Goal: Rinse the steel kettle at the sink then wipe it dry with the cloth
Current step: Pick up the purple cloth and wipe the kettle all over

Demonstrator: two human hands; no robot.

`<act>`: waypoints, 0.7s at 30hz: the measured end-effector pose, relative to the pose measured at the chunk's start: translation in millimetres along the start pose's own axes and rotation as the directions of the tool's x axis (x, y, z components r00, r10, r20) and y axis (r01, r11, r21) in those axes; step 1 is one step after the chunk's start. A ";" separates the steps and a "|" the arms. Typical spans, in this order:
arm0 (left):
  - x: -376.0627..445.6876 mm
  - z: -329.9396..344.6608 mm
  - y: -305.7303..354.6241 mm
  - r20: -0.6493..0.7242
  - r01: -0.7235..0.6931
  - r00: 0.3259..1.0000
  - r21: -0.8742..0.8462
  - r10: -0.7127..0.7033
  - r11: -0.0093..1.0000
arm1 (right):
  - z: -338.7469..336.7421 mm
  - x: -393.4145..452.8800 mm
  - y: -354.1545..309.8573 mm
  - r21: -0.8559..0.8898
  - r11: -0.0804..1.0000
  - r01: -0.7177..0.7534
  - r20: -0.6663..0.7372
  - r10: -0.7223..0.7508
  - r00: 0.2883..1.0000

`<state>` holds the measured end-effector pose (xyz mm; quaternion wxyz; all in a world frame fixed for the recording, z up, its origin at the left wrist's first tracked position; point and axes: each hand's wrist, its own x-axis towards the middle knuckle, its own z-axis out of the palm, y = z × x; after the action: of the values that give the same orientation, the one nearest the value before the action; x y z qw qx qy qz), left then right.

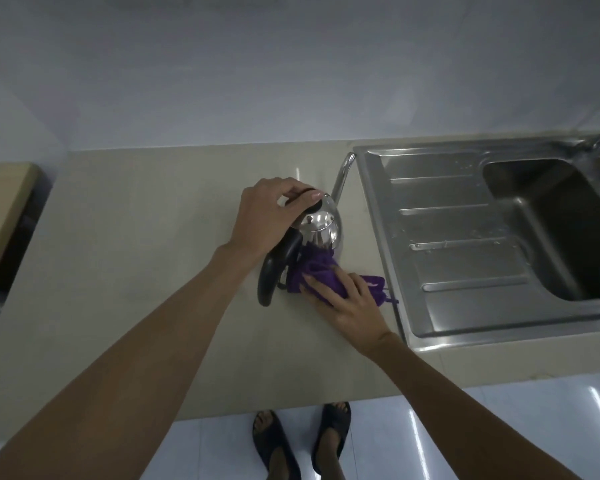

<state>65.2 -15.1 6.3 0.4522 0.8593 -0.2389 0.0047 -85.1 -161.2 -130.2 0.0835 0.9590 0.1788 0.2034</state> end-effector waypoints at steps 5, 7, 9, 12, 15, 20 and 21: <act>-0.2 1.5 -2.1 -0.010 -0.006 1.000 -0.014 0.006 1.000 | -6.1 10.3 13.2 -0.063 0.995 0.078 -0.014 -0.079 0.997; 0.2 1.4 -2.5 -0.017 -0.014 1.000 -0.016 0.013 1.000 | 0.0 8.1 13.8 -0.097 0.981 0.165 0.042 -0.162 0.986; -0.2 1.2 -2.8 -0.010 -0.009 1.000 -0.017 0.009 1.000 | 4.5 6.5 11.3 -0.078 0.966 0.246 0.148 -0.233 0.961; 0.5 1.3 -1.2 -0.009 -0.004 1.000 -0.029 0.004 1.000 | 3.6 13.8 0.4 -0.006 0.973 0.232 0.353 -0.215 0.911; 1.8 1.8 0.4 -0.003 0.007 1.000 -0.034 -0.007 0.999 | -0.8 17.0 -5.9 0.040 0.987 0.153 0.401 -0.156 0.903; 3.0 -0.2 2.0 0.010 0.042 0.999 -0.068 -0.041 0.997 | -40.5 35.8 6.8 0.347 0.897 -0.273 -0.108 0.328 0.939; 2.5 0.5 3.1 0.016 0.031 0.999 -0.065 -0.030 0.997 | -46.6 47.8 8.1 0.417 0.840 -0.348 -0.124 0.432 0.893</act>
<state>66.0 -18.0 8.9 0.4782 0.8476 -0.2292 -0.0163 -61.3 -146.6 -69.0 -0.1687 0.9452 0.0228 0.2786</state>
